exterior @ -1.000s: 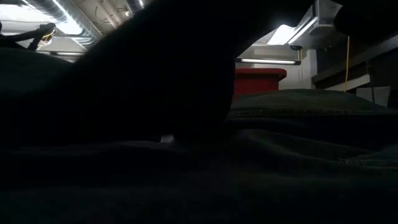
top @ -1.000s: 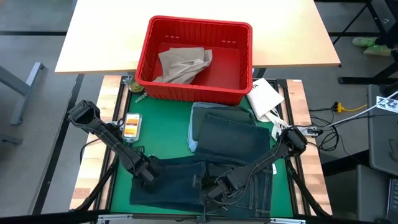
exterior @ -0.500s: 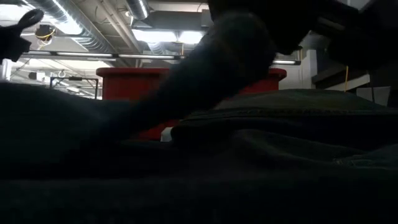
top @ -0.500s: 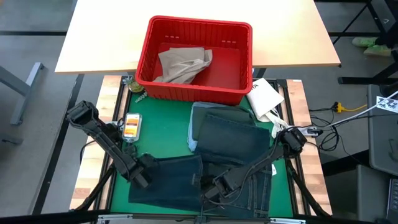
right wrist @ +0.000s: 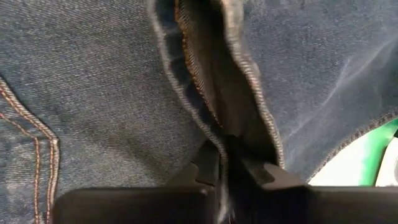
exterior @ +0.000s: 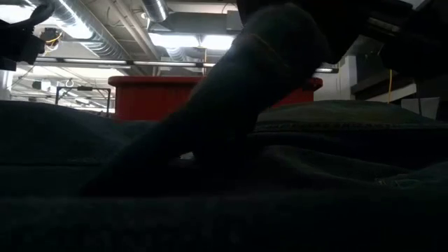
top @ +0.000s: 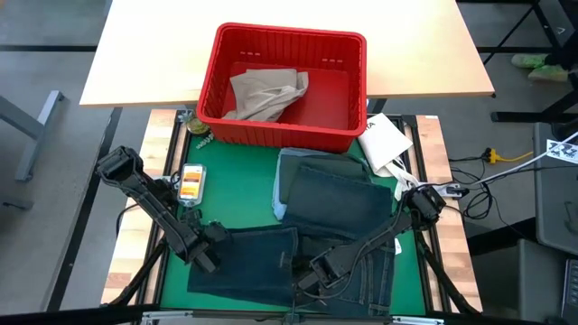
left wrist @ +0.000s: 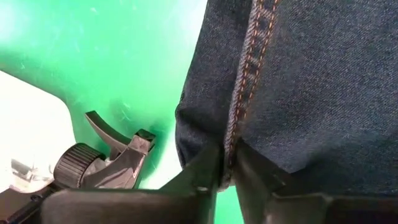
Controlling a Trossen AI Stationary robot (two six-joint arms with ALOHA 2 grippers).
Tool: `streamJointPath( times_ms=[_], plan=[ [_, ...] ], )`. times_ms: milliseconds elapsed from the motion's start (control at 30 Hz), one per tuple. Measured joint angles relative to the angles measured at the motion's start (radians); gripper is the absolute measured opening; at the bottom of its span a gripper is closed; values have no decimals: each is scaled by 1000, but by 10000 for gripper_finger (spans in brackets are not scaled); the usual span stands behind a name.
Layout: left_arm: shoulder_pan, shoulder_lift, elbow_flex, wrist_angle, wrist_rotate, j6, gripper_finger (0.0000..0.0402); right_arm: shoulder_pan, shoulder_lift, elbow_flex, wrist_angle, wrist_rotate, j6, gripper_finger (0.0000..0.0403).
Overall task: Fold Laundry from Bin
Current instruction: Fold the dark blue pants
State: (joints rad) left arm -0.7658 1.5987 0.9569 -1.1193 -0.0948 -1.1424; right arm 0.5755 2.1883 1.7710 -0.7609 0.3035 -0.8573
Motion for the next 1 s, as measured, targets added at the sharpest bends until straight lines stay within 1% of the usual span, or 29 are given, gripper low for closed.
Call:
streamJointPath(
  times_ms=[133, 200, 300, 367, 433, 633, 900, 1000],
  plan=[
    [3, 0, 0, -20, 12, 0, 83, 0, 0, 0, 0, 7, 0, 71],
    [13, 0, 0, -38, 48, -1, 99, 1, 0, 0, 0, 39, 0, 96],
    [22, -2, 4, -44, 110, 6, 110, 1, 0, 1, 0, 108, -8, 124],
    [17, -9, 20, -44, 124, 8, 112, 0, 0, 13, -8, 148, -10, 134],
    [7, -15, 44, -47, 124, 9, 113, 0, 0, 32, -8, 165, -10, 137],
    [-47, -25, 119, -45, 120, -12, 113, 0, 0, 100, -67, 150, -10, 137],
    [-164, -25, 131, 60, 115, -190, 114, 0, -2, 153, -209, 150, 40, 137],
    [-208, -25, 131, 131, 105, -265, 114, -3, -2, 168, -205, 149, 41, 137]
  ],
)
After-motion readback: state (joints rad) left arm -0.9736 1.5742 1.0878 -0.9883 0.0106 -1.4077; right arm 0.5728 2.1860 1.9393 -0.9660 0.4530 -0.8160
